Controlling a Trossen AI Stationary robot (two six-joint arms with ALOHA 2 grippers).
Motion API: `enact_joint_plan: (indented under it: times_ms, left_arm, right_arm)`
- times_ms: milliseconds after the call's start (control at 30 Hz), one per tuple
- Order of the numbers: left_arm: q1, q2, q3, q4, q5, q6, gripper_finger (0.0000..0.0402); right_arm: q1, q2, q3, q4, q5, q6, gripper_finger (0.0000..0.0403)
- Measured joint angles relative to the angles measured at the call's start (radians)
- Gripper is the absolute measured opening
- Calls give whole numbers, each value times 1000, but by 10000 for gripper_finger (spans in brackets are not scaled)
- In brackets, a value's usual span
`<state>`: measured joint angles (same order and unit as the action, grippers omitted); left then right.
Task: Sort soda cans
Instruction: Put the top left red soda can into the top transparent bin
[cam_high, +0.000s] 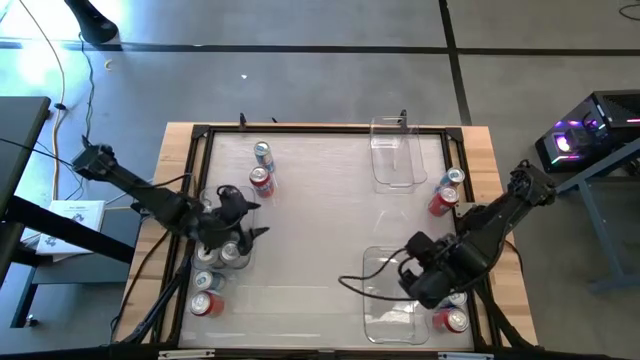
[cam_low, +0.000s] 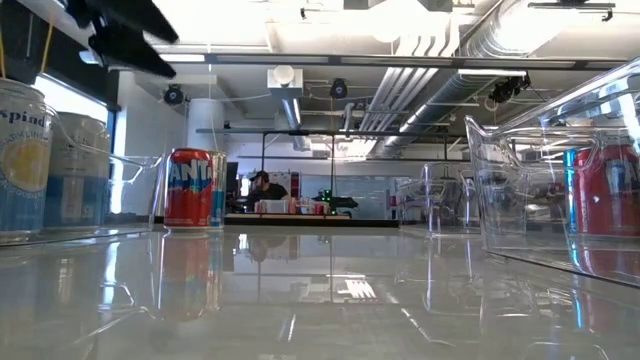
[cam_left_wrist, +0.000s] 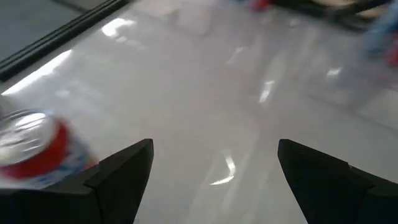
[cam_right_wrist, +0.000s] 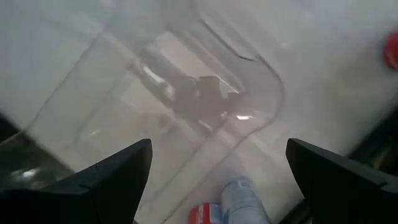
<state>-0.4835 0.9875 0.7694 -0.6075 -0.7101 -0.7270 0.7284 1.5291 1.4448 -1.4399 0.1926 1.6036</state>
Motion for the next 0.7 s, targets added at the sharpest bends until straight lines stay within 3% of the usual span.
enact_joint_plan:
  times_ms: [133, 233, 400, 700]
  left_arm:
    - [117, 0, 81, -209, 23, -4, 327]
    - [219, 0, 144, -321, 87, 82, 316]
    - [381, 2, 154, -308, 305, 265, 314]
    - [580, 11, 135, -315, 389, 474, 338]
  right_arm:
    - [-2, 0, 0, -26, 62, 59, 367]
    - [-2, 0, 0, -25, 128, 45, 367]
    - [-2, 0, 0, -24, 186, 27, 367]
    - [-1, 0, 0, 0, 228, -7, 367]
